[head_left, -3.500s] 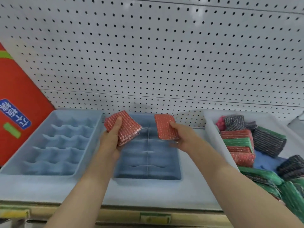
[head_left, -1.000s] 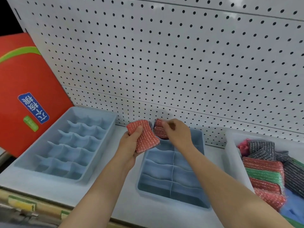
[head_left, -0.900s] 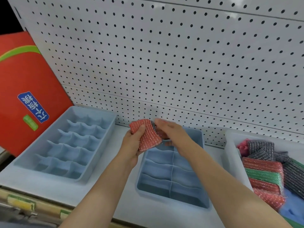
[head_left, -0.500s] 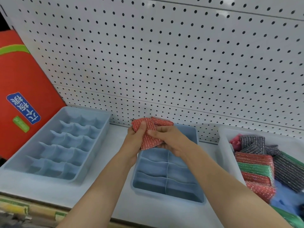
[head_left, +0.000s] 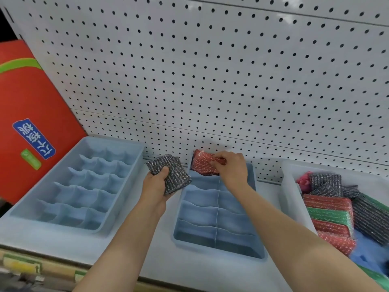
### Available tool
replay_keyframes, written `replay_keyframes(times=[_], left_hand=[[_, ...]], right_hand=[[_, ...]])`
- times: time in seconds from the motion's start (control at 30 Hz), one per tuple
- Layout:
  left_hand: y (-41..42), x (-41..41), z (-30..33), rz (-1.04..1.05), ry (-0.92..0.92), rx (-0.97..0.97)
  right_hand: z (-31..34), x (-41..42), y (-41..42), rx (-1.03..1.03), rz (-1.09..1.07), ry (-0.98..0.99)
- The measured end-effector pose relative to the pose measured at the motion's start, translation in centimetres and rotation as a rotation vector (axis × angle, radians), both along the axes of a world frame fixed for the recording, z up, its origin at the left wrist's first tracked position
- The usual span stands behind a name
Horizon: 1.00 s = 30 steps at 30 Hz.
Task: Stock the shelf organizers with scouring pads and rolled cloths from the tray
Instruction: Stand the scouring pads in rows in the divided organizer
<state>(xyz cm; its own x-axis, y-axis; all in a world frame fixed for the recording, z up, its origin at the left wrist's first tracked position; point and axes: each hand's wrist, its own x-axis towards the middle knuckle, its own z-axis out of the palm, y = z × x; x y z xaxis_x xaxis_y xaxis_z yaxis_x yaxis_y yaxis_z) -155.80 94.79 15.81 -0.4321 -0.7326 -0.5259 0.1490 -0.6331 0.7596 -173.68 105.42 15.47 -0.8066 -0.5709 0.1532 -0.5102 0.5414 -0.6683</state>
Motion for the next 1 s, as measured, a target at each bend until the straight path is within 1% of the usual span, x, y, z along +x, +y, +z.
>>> replay_keyframes(times=[0.07,0.13,0.37,0.47,0.57,0.63,0.73,0.77,0.8,0.83,0.87,0.9,0.93,0.97,1.0], left_hand=[[0.1,0.0,-0.1,-0.008,-0.005,-0.001],[0.1,0.1,-0.1,-0.012,-0.009,-0.007],[0.2,0.4,-0.3,-0.059,-0.032,-0.027],[0.2,0.4,-0.4,-0.066,-0.035,-0.034],[0.5,0.4,-0.4,-0.081,-0.033,-0.024],[0.6,0.4,-0.4,-0.080,-0.042,-0.019],[0.5,0.2,-0.3,-0.090,-0.054,-0.040],[0.5,0.1,-0.2,-0.093,-0.055,-0.052],[0.5,0.0,-0.1,-0.096,-0.054,-0.065],[0.6,-0.1,0.0,-0.099,-0.049,-0.080],[0.6,-0.3,0.2,-0.106,-0.045,-0.098],[0.7,-0.5,0.2,-0.120,-0.039,-0.117],[0.9,-0.7,0.3,-0.138,-0.038,-0.139],[1.0,-0.9,0.3,-0.156,-0.042,-0.160],[1.2,-1.2,0.4,-0.169,-0.052,-0.178]], right_hand=[[-0.4,0.2,-0.4,0.077,0.032,0.060],[-0.8,0.3,-0.9,0.113,0.015,0.113],[-1.3,1.5,-2.1,0.091,-0.116,0.260],[-1.8,1.6,-2.4,0.199,-0.098,0.308],[-2.9,1.6,-2.4,0.326,0.062,0.317],[-3.0,1.2,-2.4,0.346,0.128,0.297],[-2.0,0.6,-2.3,0.365,0.144,0.204],[-1.5,0.7,-2.3,0.348,0.119,0.212],[-1.0,1.1,-2.3,0.275,0.075,0.232],[-0.1,2.0,-2.2,0.157,0.031,0.200],[0.9,2.8,-2.2,0.020,0.013,0.068],[2.0,3.8,-2.2,-0.092,0.031,-0.167],[3.0,4.6,-2.3,-0.137,0.077,-0.425],[3.5,5.2,-2.1,-0.130,0.121,-0.614],[3.7,5.4,-2.0,-0.108,0.157,-0.726]])
